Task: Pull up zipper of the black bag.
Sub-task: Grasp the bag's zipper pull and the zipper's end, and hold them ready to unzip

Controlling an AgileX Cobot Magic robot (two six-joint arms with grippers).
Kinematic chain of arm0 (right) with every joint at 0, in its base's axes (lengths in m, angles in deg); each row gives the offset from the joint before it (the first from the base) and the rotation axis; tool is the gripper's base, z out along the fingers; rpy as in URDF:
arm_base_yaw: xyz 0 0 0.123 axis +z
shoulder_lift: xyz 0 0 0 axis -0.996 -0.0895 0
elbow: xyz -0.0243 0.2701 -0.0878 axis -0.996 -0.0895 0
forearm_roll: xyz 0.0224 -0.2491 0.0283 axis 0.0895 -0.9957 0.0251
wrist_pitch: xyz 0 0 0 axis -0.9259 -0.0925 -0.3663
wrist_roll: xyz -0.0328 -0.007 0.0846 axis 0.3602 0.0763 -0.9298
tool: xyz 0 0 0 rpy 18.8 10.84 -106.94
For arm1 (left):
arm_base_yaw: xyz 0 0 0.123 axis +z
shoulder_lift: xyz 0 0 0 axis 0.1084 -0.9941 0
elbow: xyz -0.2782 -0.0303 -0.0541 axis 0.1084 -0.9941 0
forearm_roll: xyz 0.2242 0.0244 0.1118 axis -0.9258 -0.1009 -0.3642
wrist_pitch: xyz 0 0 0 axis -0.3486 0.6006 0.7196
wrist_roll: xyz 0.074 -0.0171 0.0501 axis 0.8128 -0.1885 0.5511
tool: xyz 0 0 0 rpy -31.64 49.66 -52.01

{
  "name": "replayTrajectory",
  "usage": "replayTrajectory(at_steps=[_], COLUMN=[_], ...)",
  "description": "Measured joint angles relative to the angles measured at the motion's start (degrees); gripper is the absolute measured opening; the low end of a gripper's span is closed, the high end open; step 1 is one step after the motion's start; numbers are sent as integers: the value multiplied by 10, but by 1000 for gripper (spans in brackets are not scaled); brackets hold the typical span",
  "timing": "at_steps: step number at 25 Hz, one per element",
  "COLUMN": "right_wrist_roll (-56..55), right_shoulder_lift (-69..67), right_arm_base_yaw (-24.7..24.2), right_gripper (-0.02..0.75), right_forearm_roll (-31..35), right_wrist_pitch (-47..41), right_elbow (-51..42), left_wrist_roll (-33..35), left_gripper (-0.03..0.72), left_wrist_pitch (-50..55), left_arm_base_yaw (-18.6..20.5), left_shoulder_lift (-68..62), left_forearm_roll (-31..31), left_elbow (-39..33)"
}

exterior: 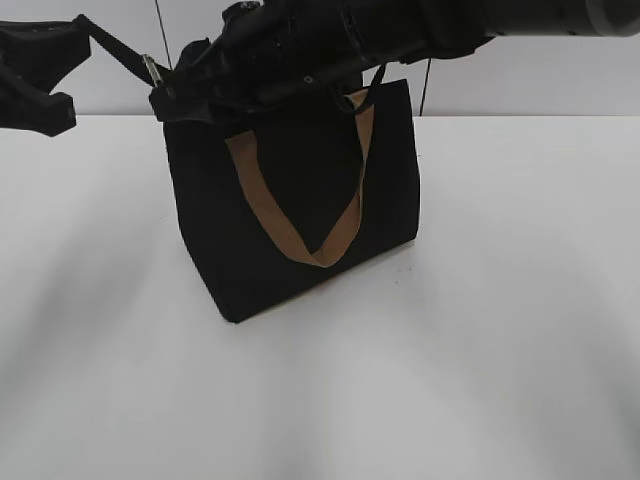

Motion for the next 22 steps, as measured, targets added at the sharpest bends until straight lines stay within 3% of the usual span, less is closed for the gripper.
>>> replayTrajectory(at_steps=[12, 22], right_wrist_roll=[9, 9], right_shoulder_lift=[-11, -11], right_arm_base_yaw=[0, 0], right_gripper=[220, -15], right_forearm_roll=[12, 14], right_wrist_pitch=[-2, -2], right_elbow=[0, 0], left_wrist_roll=[0, 0], left_gripper=[10, 10], left_wrist_pitch=[0, 1], left_arm_base_yaw=[0, 0], left_shoulder_lift=[0, -1], left_forearm_roll=[0, 0], left_elbow=[0, 0])
